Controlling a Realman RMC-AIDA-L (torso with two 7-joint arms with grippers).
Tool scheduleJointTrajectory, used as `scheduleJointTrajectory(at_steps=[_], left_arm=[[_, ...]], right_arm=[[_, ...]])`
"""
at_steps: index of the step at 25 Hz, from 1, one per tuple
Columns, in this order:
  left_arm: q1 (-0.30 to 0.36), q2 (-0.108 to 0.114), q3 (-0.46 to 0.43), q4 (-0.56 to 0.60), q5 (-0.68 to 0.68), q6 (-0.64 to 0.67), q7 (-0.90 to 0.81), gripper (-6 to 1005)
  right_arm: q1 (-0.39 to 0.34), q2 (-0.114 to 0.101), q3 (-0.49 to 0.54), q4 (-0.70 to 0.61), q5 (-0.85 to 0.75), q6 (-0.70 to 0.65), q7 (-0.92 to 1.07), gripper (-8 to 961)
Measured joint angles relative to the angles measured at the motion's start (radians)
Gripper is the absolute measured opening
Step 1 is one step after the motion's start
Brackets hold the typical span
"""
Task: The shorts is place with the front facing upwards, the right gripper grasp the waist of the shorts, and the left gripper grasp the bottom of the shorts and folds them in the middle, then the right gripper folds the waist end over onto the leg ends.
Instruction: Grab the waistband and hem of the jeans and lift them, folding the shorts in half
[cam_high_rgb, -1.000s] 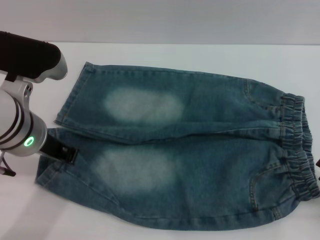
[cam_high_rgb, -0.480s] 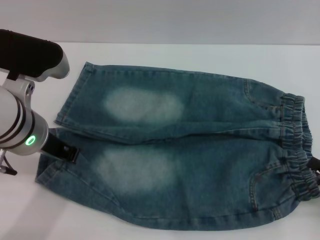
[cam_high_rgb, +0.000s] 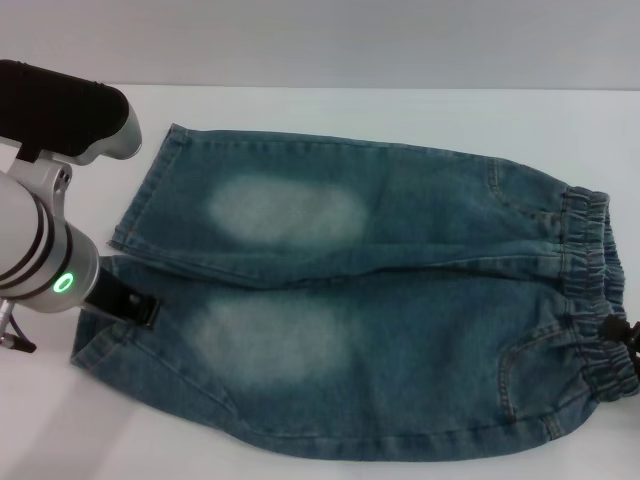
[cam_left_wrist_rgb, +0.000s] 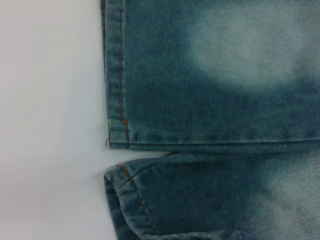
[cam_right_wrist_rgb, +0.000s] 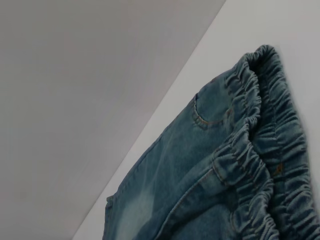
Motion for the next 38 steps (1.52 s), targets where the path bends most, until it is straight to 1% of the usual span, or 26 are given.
scheduleJointTrajectory(at_steps=[6,10,17,19,25,30,34,38], left_arm=[[-0.001,0.0,0.0,0.0,0.0,0.0,-0.001,17],[-0.001,0.0,0.0,0.0,0.0,0.0,-0.002,18],[-0.002,0.0,0.001,0.0,0.0,0.0,-0.003,18],[-0.001,0.0,0.002,0.0,0.0,0.0,-0.003,18],[-0.001,-0.001,0.007,0.0,-0.001,0.002,-0.004,17],[-0.001,-0.003,0.012,-0.006,-0.001,0.011,-0.006,17],[0.009,-0.003,0.013,-0.014,-0.002,0.029,-0.006,17],[0.016,-0.002,0.012,-0.016,-0.002,0.054,-0.006,17]], right_arm=[[0.001,-0.001,-0.001,0.001,-0.008,-0.021,0.01,774],[0.002,-0.003,-0.001,0.006,-0.005,-0.064,0.006,714],[0.012,-0.01,-0.002,0.008,-0.011,-0.072,0.007,609],[0.012,-0.012,-0.002,0.008,-0.016,-0.073,0.011,362],[0.017,-0.014,-0.02,0.008,-0.026,-0.073,0.027,128],[0.023,-0.014,-0.034,0.008,-0.026,-0.094,0.029,6],[0.023,-0.015,-0.028,0.02,-0.013,-0.138,0.033,6],[0.017,-0.017,-0.018,0.042,0.059,-0.203,0.058,6]])
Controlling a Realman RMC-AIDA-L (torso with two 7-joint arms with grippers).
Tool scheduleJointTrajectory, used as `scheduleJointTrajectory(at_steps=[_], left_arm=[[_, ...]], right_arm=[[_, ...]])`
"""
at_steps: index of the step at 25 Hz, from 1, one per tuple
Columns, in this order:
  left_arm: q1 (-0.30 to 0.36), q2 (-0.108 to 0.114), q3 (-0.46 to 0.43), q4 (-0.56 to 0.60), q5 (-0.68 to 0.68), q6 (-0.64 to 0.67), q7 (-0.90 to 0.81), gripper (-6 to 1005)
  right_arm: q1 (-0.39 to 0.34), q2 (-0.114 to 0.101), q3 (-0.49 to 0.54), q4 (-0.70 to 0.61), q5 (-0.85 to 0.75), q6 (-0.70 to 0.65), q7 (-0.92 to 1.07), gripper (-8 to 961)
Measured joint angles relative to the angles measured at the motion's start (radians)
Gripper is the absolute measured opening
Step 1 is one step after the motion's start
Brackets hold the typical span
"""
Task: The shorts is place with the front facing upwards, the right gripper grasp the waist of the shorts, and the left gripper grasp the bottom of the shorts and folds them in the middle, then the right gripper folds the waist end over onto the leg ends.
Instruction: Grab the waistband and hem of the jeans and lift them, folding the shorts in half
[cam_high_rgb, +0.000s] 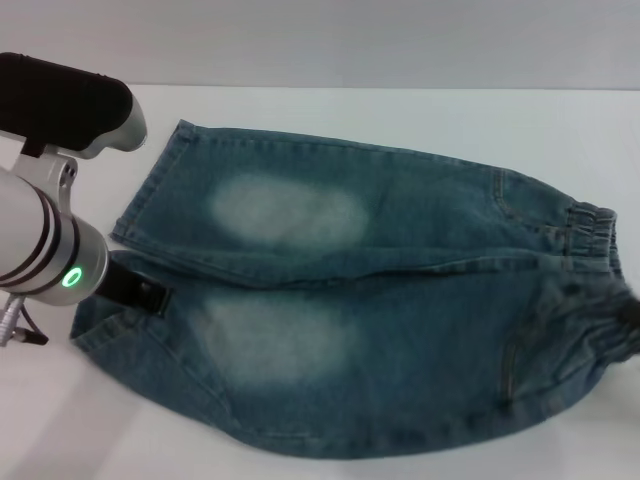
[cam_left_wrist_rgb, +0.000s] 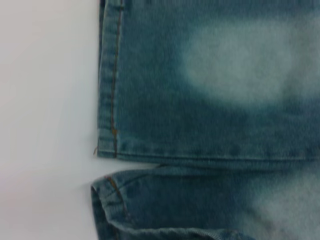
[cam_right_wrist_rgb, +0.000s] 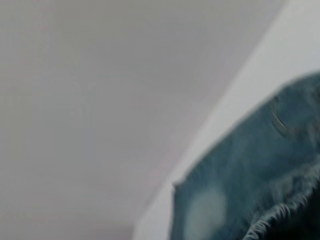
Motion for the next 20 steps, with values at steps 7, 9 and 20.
scheduleJointTrajectory(at_steps=[7,9,20], left_arm=[[0.03,0.003,-0.018,-0.019,0.0,0.102,0.001,17],[0.048,0.003,-0.026,-0.026,0.0,0.162,0.0,17],[0.083,0.003,-0.047,0.02,-0.088,0.418,0.009,18]], right_arm=[[-0.016,0.0,0.051,-0.013,0.224,-0.05,0.048,7],[-0.011,-0.002,0.065,-0.022,0.263,-0.045,0.056,7],[-0.019,-0.012,0.208,-0.104,0.326,0.067,0.156,6]])
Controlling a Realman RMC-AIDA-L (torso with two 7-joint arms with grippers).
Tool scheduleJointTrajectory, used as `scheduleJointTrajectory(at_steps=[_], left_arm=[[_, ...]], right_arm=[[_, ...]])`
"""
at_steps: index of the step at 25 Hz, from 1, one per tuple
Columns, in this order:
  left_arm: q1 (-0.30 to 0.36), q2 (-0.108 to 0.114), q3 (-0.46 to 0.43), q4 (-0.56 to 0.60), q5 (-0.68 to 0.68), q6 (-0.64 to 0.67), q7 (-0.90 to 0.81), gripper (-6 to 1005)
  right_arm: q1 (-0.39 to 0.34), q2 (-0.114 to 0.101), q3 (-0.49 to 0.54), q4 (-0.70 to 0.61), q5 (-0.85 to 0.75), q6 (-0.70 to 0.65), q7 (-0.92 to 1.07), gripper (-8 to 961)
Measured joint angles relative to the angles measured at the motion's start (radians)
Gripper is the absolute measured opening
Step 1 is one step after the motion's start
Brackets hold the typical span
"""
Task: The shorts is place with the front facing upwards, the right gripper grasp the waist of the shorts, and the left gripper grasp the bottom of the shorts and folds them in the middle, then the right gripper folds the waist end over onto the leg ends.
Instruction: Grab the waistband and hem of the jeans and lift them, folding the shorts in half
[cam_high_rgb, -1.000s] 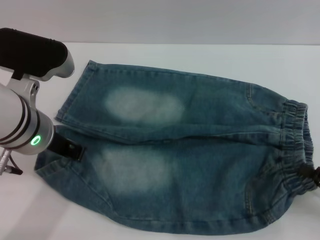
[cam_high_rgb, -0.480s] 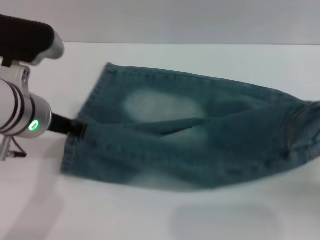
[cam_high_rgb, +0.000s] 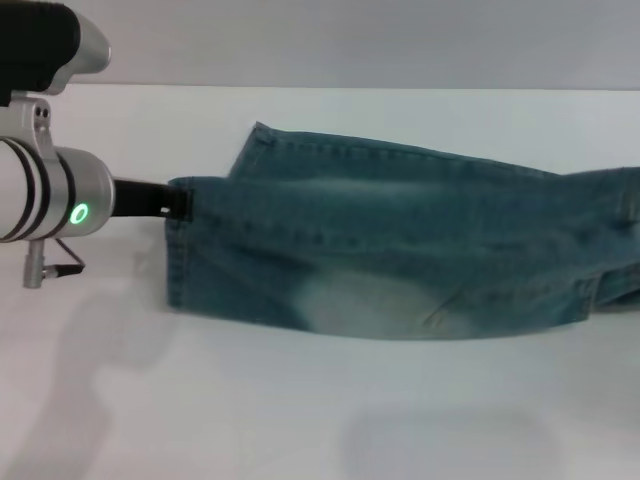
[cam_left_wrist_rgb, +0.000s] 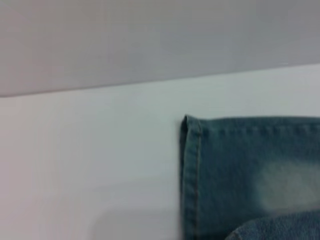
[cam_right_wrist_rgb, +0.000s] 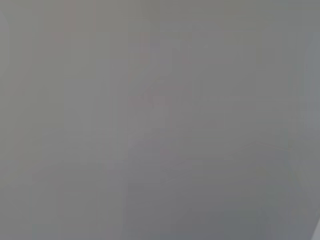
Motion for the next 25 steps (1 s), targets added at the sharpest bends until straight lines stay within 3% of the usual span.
scheduleJointTrajectory(at_steps=[12,18,25], left_arm=[[-0.043,0.001,-0.001,0.136,-0.087,0.208,0.055,18],[-0.077,0.001,-0.036,0.198,-0.095,0.244,0.081,18],[-0.109,0.002,-0.094,0.253,-0.117,0.267,0.126,18]], right_arm=[[0.008,-0.007,0.07,-0.112,0.01,0.108,0.024,6],[0.05,-0.023,0.067,-0.129,0.017,0.169,0.025,7],[0.069,-0.028,0.072,-0.15,0.022,0.239,0.021,7]])
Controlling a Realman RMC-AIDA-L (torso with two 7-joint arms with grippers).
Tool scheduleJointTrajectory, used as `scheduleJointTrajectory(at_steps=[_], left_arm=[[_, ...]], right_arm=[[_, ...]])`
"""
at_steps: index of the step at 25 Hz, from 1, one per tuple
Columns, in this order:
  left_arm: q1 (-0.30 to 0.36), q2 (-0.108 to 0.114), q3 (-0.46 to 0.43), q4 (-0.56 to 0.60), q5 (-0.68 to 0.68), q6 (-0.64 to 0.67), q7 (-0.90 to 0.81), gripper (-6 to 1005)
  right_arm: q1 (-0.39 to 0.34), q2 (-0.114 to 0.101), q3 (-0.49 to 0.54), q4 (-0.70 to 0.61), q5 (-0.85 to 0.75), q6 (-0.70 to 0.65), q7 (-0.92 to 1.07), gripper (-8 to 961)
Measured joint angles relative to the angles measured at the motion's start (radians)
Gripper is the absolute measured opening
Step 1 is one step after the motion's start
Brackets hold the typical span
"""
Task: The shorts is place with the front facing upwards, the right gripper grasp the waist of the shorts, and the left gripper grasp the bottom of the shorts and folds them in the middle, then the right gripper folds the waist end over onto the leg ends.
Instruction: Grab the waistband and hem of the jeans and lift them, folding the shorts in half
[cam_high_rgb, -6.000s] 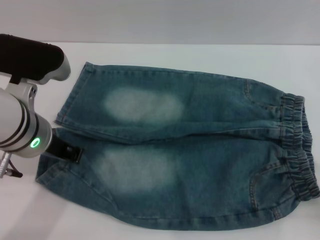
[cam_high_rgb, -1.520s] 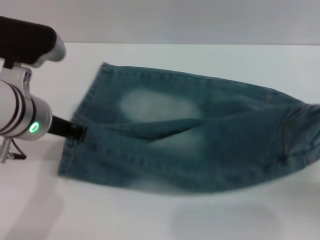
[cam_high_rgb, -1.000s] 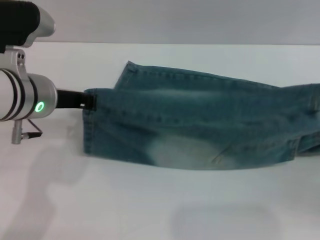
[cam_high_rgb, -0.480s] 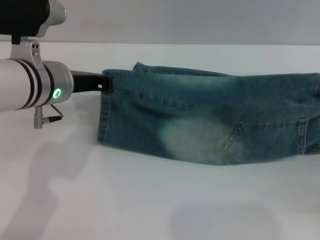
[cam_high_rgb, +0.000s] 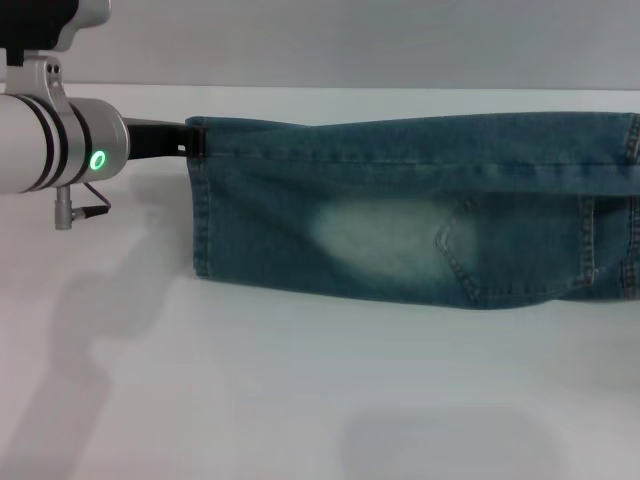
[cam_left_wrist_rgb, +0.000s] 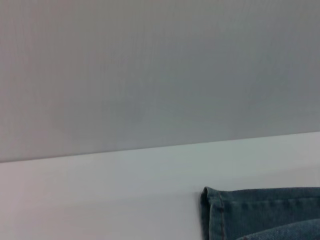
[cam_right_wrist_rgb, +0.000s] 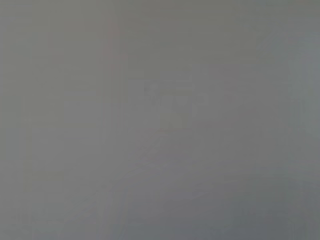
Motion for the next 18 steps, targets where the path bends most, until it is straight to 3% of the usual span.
scheduleJointTrajectory(at_steps=[18], left_arm=[[-0.096,-0.002,-0.04,0.148,-0.109,0.04,0.126,17]], right_arm=[[0.005,0.002,0.0,-0.013,0.021,0.09,-0.023,7]])
